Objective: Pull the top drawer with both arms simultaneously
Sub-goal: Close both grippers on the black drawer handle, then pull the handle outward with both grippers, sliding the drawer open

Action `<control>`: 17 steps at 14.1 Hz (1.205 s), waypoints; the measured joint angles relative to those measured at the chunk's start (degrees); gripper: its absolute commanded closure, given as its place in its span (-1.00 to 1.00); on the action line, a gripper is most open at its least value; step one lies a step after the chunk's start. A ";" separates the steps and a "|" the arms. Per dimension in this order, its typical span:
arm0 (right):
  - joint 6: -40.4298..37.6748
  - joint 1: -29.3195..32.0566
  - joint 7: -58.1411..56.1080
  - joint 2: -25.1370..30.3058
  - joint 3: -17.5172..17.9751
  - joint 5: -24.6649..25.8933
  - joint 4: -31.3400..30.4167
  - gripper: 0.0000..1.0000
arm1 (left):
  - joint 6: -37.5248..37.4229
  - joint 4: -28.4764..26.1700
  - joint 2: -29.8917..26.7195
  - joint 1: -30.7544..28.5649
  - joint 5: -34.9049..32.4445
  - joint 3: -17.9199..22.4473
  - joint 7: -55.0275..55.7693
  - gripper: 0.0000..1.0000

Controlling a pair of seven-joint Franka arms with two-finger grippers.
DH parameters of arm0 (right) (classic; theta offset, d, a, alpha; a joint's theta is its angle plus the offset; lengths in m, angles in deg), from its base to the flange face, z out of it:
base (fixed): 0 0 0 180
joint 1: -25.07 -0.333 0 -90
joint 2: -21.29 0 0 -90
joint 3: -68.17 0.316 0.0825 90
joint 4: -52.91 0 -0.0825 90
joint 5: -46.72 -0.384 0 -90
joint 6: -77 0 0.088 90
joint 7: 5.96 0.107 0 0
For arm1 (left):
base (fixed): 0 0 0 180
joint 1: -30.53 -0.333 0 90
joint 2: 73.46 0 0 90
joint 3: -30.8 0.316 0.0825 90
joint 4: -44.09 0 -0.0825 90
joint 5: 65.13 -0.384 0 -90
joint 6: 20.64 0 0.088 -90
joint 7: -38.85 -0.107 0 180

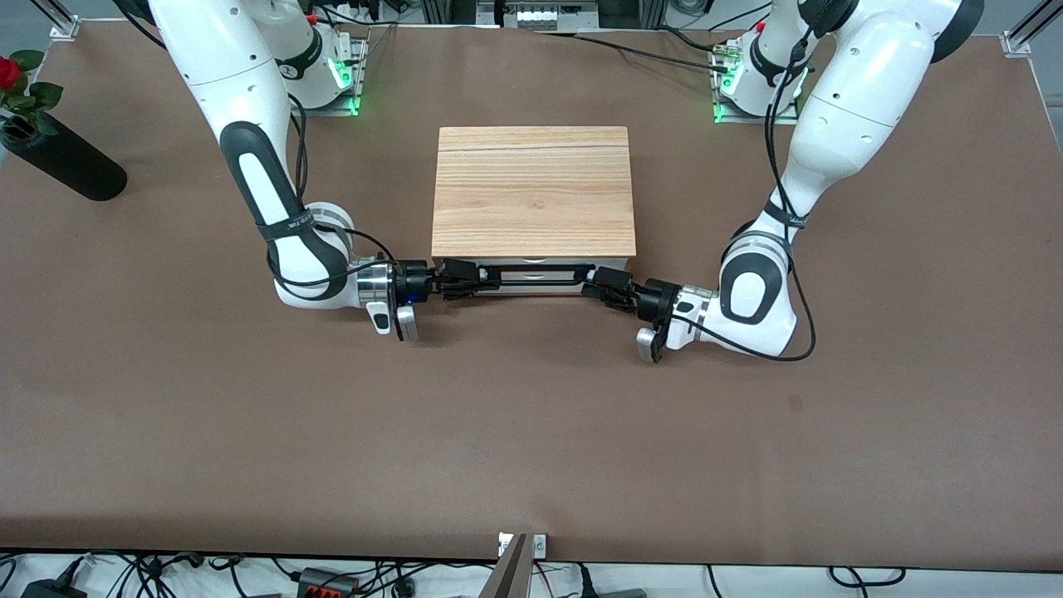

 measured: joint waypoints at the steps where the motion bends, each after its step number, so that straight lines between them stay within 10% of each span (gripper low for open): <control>1: -0.17 0.04 -0.30 0.08 -0.02 -0.08 0.00 0.78 | -0.08 -0.02 0.00 0.00 0.44 -0.04 0.00 -0.25; 7: -0.18 0.06 -1.04 0.01 -0.03 -0.14 -0.01 0.89 | -0.24 -1.44 0.00 -0.08 4.27 -1.36 -0.02 0.45; 17: -0.18 0.07 -1.08 0.00 -0.05 -0.19 -0.01 0.91 | -0.39 -1.78 -0.06 -0.54 5.20 -1.49 -1.62 0.72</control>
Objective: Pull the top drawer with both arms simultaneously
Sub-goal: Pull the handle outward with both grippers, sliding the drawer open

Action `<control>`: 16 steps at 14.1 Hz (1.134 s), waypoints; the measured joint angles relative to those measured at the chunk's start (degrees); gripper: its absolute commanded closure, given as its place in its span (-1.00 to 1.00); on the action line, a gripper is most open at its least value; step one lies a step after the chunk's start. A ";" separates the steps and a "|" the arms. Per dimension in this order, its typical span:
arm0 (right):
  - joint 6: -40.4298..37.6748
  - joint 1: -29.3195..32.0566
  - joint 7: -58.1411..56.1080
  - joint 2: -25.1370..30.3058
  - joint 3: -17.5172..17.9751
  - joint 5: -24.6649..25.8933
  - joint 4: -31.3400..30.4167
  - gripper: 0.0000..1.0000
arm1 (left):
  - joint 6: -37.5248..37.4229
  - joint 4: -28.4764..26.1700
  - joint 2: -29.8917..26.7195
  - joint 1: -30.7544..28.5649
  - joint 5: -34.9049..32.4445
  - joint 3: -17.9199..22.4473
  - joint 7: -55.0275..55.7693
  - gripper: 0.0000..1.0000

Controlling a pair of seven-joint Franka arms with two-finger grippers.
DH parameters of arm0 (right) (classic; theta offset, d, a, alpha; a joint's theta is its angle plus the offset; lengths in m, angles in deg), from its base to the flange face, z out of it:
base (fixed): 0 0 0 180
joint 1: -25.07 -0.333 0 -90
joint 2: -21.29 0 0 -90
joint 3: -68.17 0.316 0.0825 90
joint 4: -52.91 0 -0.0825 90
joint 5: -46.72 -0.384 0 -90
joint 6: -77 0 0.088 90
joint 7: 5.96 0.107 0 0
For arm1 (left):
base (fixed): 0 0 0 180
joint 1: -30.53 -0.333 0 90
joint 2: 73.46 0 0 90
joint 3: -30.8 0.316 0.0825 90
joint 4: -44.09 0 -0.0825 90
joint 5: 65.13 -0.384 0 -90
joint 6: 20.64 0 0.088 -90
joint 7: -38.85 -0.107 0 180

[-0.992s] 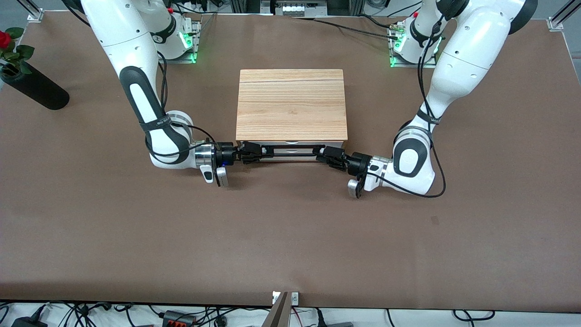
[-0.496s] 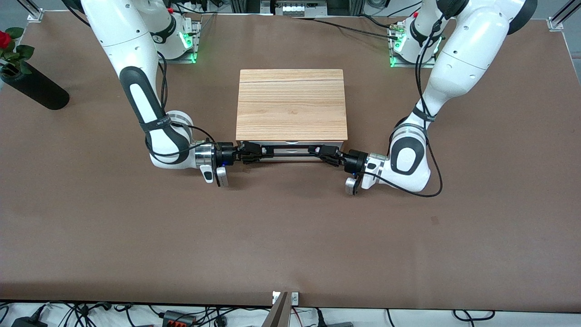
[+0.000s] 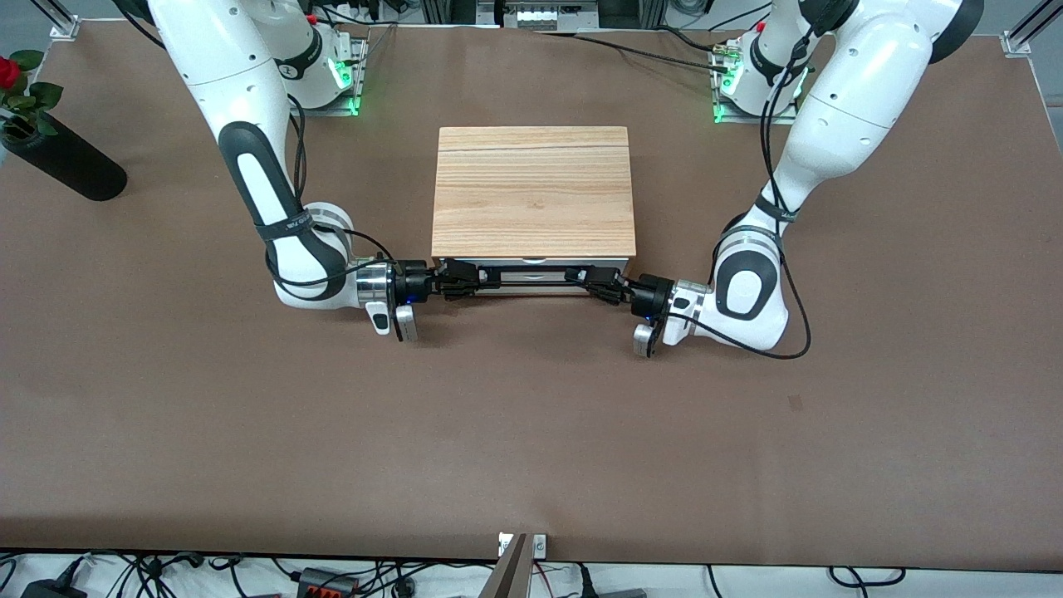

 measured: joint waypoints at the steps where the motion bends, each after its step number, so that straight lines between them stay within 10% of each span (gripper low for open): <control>1: 0.00 0.00 0.00 0.00 -0.01 -0.01 0.00 0.91 | 0.03 0.00 0.00 0.00 0.06 0.00 -0.02 0.72; 16: 0.17 0.88 2.72 -8.04 -0.53 0.01 13.35 0.91 | 1.20 9.83 5.40 0.04 1.12 1.36 0.74 0.76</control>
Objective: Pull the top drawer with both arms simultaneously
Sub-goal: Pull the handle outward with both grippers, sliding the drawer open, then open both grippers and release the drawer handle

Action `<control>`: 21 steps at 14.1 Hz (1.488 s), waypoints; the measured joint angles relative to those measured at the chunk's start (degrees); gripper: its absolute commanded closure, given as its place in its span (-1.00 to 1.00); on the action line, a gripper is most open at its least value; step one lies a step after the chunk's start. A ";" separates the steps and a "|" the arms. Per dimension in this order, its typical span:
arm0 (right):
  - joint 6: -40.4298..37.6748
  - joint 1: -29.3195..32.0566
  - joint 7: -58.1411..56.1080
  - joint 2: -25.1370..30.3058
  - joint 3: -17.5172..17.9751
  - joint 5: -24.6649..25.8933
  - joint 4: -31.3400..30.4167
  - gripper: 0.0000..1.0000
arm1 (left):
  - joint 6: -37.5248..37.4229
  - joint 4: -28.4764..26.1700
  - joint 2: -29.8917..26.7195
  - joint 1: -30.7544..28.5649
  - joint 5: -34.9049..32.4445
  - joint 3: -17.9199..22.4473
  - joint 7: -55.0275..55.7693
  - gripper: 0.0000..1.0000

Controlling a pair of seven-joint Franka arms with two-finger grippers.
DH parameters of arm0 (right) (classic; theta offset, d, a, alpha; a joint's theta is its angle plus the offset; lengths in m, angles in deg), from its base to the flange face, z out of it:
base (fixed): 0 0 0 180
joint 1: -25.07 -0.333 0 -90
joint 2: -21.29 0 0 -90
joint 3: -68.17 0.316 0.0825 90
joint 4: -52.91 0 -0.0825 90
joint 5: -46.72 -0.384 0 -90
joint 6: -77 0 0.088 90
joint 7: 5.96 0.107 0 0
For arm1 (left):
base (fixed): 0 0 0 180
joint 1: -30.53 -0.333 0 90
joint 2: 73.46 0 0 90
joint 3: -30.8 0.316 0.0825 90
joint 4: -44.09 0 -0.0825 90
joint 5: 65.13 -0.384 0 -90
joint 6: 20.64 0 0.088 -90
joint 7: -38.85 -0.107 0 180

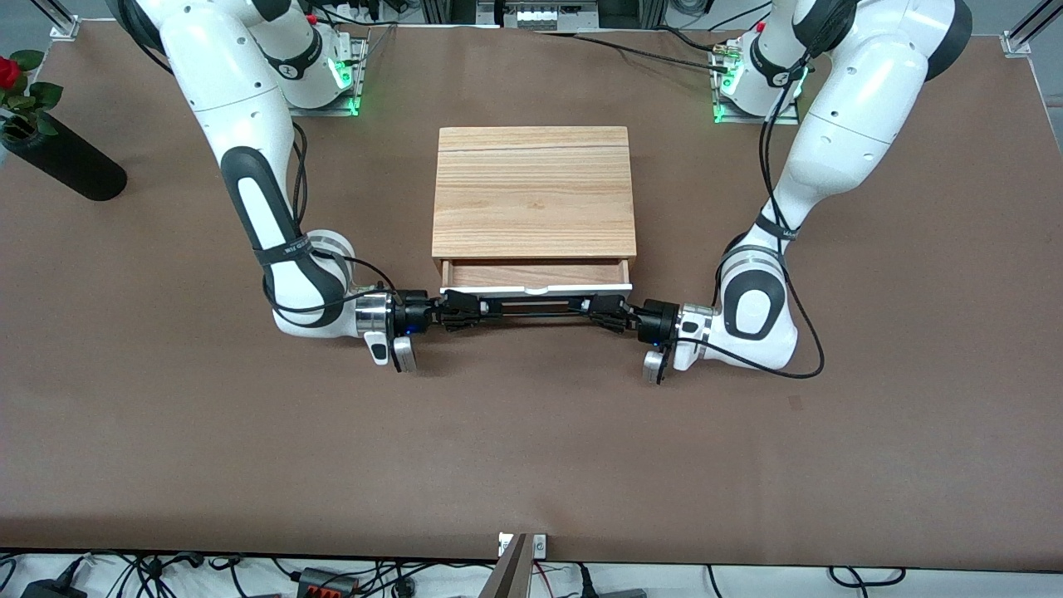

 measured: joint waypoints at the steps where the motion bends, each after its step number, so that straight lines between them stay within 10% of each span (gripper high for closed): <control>1: -0.22 0.11 0.22 -0.56 0.00 0.00 0.81 0.91 | 0.01 0.59 0.31 0.06 0.00 0.12 0.17 0.76; 4: -0.48 0.29 0.53 -1.44 0.00 -0.02 2.13 0.50 | 0.11 1.58 0.70 0.38 0.00 0.56 0.29 0.76; 6: -0.28 0.52 0.65 -1.74 -0.16 -0.02 2.58 -0.99 | 0.02 1.90 0.77 0.61 0.00 1.00 0.45 0.76; 8: -0.21 1.35 0.65 -1.78 -0.48 0.09 2.75 -1.00 | -0.11 2.07 0.75 0.53 0.00 1.43 0.54 0.52; 10: -0.21 1.85 0.65 -2.11 -0.88 0.13 2.73 -1.00 | 0.13 2.29 0.75 0.45 0.00 2.07 0.64 -0.99; 17: -0.25 1.99 0.64 -2.13 -0.85 1.25 2.84 -1.00 | 2.47 4.86 0.80 -0.76 0.00 3.89 0.86 -1.00; 21: -0.26 2.21 10.03 1.06 -2.46 13.81 4.24 -1.00 | 2.51 9.15 0.24 -0.95 -7.34 4.86 6.68 -1.00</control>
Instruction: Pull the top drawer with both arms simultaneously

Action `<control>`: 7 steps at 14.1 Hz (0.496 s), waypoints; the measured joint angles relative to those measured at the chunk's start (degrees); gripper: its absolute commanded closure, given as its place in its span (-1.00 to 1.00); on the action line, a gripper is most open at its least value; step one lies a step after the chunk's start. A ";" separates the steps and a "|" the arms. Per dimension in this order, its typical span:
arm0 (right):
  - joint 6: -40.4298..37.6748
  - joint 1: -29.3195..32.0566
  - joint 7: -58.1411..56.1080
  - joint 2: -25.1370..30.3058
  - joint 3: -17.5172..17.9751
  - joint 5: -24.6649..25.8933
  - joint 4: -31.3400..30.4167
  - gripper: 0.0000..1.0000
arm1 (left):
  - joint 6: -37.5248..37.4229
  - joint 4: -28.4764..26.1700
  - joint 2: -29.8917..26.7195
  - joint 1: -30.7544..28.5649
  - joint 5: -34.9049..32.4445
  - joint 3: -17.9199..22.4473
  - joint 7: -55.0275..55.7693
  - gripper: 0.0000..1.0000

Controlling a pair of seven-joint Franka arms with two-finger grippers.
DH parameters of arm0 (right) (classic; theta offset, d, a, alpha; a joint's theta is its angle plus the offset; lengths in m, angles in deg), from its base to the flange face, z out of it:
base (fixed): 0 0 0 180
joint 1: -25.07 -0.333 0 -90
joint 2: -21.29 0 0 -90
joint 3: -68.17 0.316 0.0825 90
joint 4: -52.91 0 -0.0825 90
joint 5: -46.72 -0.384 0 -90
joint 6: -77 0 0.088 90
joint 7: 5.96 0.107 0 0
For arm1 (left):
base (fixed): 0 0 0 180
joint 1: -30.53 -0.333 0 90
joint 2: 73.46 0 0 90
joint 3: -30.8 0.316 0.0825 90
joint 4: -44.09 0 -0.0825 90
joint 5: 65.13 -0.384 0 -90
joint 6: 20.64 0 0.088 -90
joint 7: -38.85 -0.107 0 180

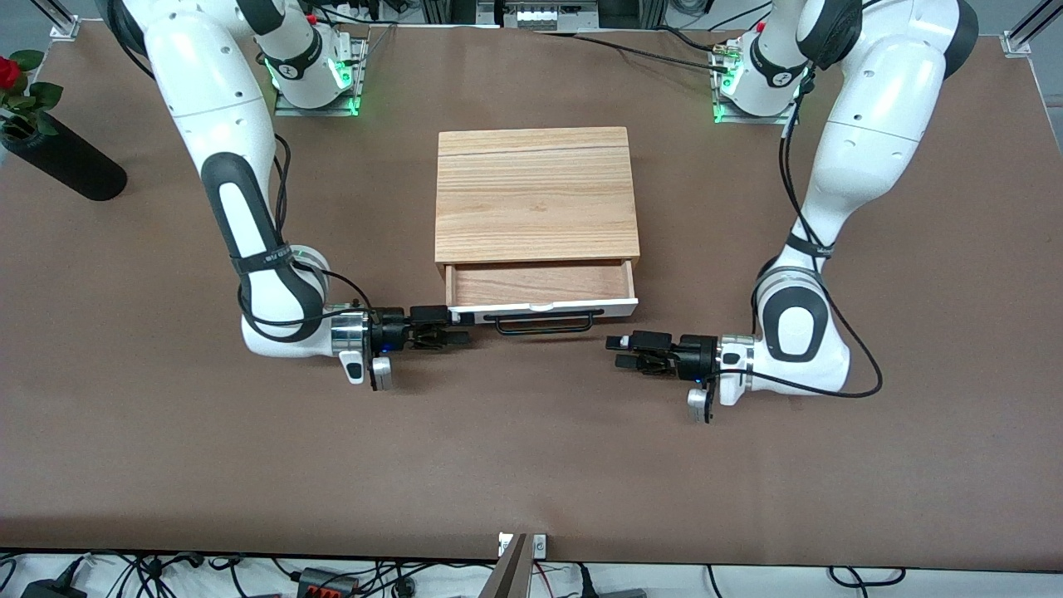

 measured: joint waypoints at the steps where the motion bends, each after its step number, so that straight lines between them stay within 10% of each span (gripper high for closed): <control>1: 0.00 0.14 3.41 1.69 -0.57 5.08 0.51 -1.00 | 0.00 1.86 -0.50 -0.35 -3.67 0.15 3.91 -1.00; 7: -3.78 0.84 16.01 12.14 -5.90 40.36 1.03 -1.00 | -3.04 6.90 -9.94 -2.02 -32.16 0.24 16.75 -1.00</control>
